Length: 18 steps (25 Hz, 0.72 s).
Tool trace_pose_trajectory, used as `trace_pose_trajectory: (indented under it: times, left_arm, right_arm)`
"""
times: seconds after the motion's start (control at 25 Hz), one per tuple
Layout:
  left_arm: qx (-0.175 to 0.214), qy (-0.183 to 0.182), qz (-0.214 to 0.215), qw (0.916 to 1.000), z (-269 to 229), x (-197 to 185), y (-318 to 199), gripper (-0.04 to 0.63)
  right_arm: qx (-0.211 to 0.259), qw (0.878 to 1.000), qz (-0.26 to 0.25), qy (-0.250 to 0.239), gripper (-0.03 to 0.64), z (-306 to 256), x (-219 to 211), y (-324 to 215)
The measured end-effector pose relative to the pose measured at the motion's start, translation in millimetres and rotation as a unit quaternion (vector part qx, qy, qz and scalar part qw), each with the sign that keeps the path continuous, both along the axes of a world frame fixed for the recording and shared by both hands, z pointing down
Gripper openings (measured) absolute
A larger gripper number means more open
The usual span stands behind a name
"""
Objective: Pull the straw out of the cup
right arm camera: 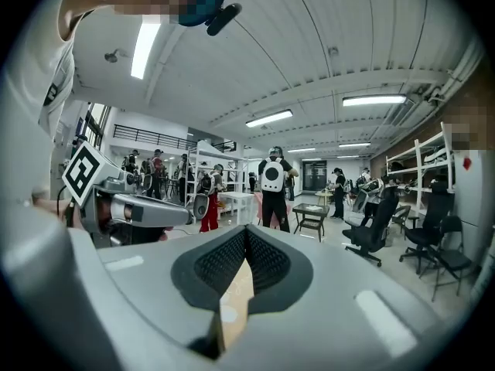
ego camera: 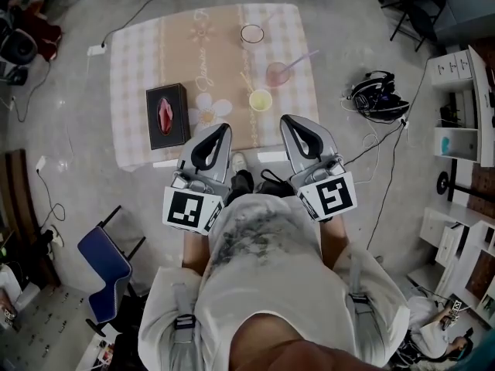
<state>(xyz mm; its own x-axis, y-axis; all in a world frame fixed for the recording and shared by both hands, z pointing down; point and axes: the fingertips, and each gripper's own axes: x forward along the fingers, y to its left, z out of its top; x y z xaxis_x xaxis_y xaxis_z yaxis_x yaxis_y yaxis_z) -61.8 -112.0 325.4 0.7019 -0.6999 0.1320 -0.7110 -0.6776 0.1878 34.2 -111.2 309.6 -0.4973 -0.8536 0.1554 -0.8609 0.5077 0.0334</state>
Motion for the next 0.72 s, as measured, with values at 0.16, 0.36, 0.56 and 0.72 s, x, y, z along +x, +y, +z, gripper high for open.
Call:
trace_pose_trajectory:
  times: [0.16,0.36,0.56,0.72]
  left_arm:
    - [-0.003,0.003,0.006,1.0000,3,-2,-11,0.005]
    - [-0.021,0.010,0.009,0.9997,11,4,-21,0.005]
    - [-0.030,0.002,0.006,0.9995,21,13,-30,0.005]
    - [-0.035,-0.008,-0.006,0.9993,28,15,-38,0.005]
  right_arm:
    - [-0.014,1.000,0.008,0.016,0.009,8,1,-8]
    - [-0.024,0.999,0.001,0.033,0.009,14,5,-19]
    - [-0.032,0.999,-0.010,0.032,0.009,28,13,-35]
    - [-0.045,0.998,-0.030,0.031,0.009,39,13,-49]
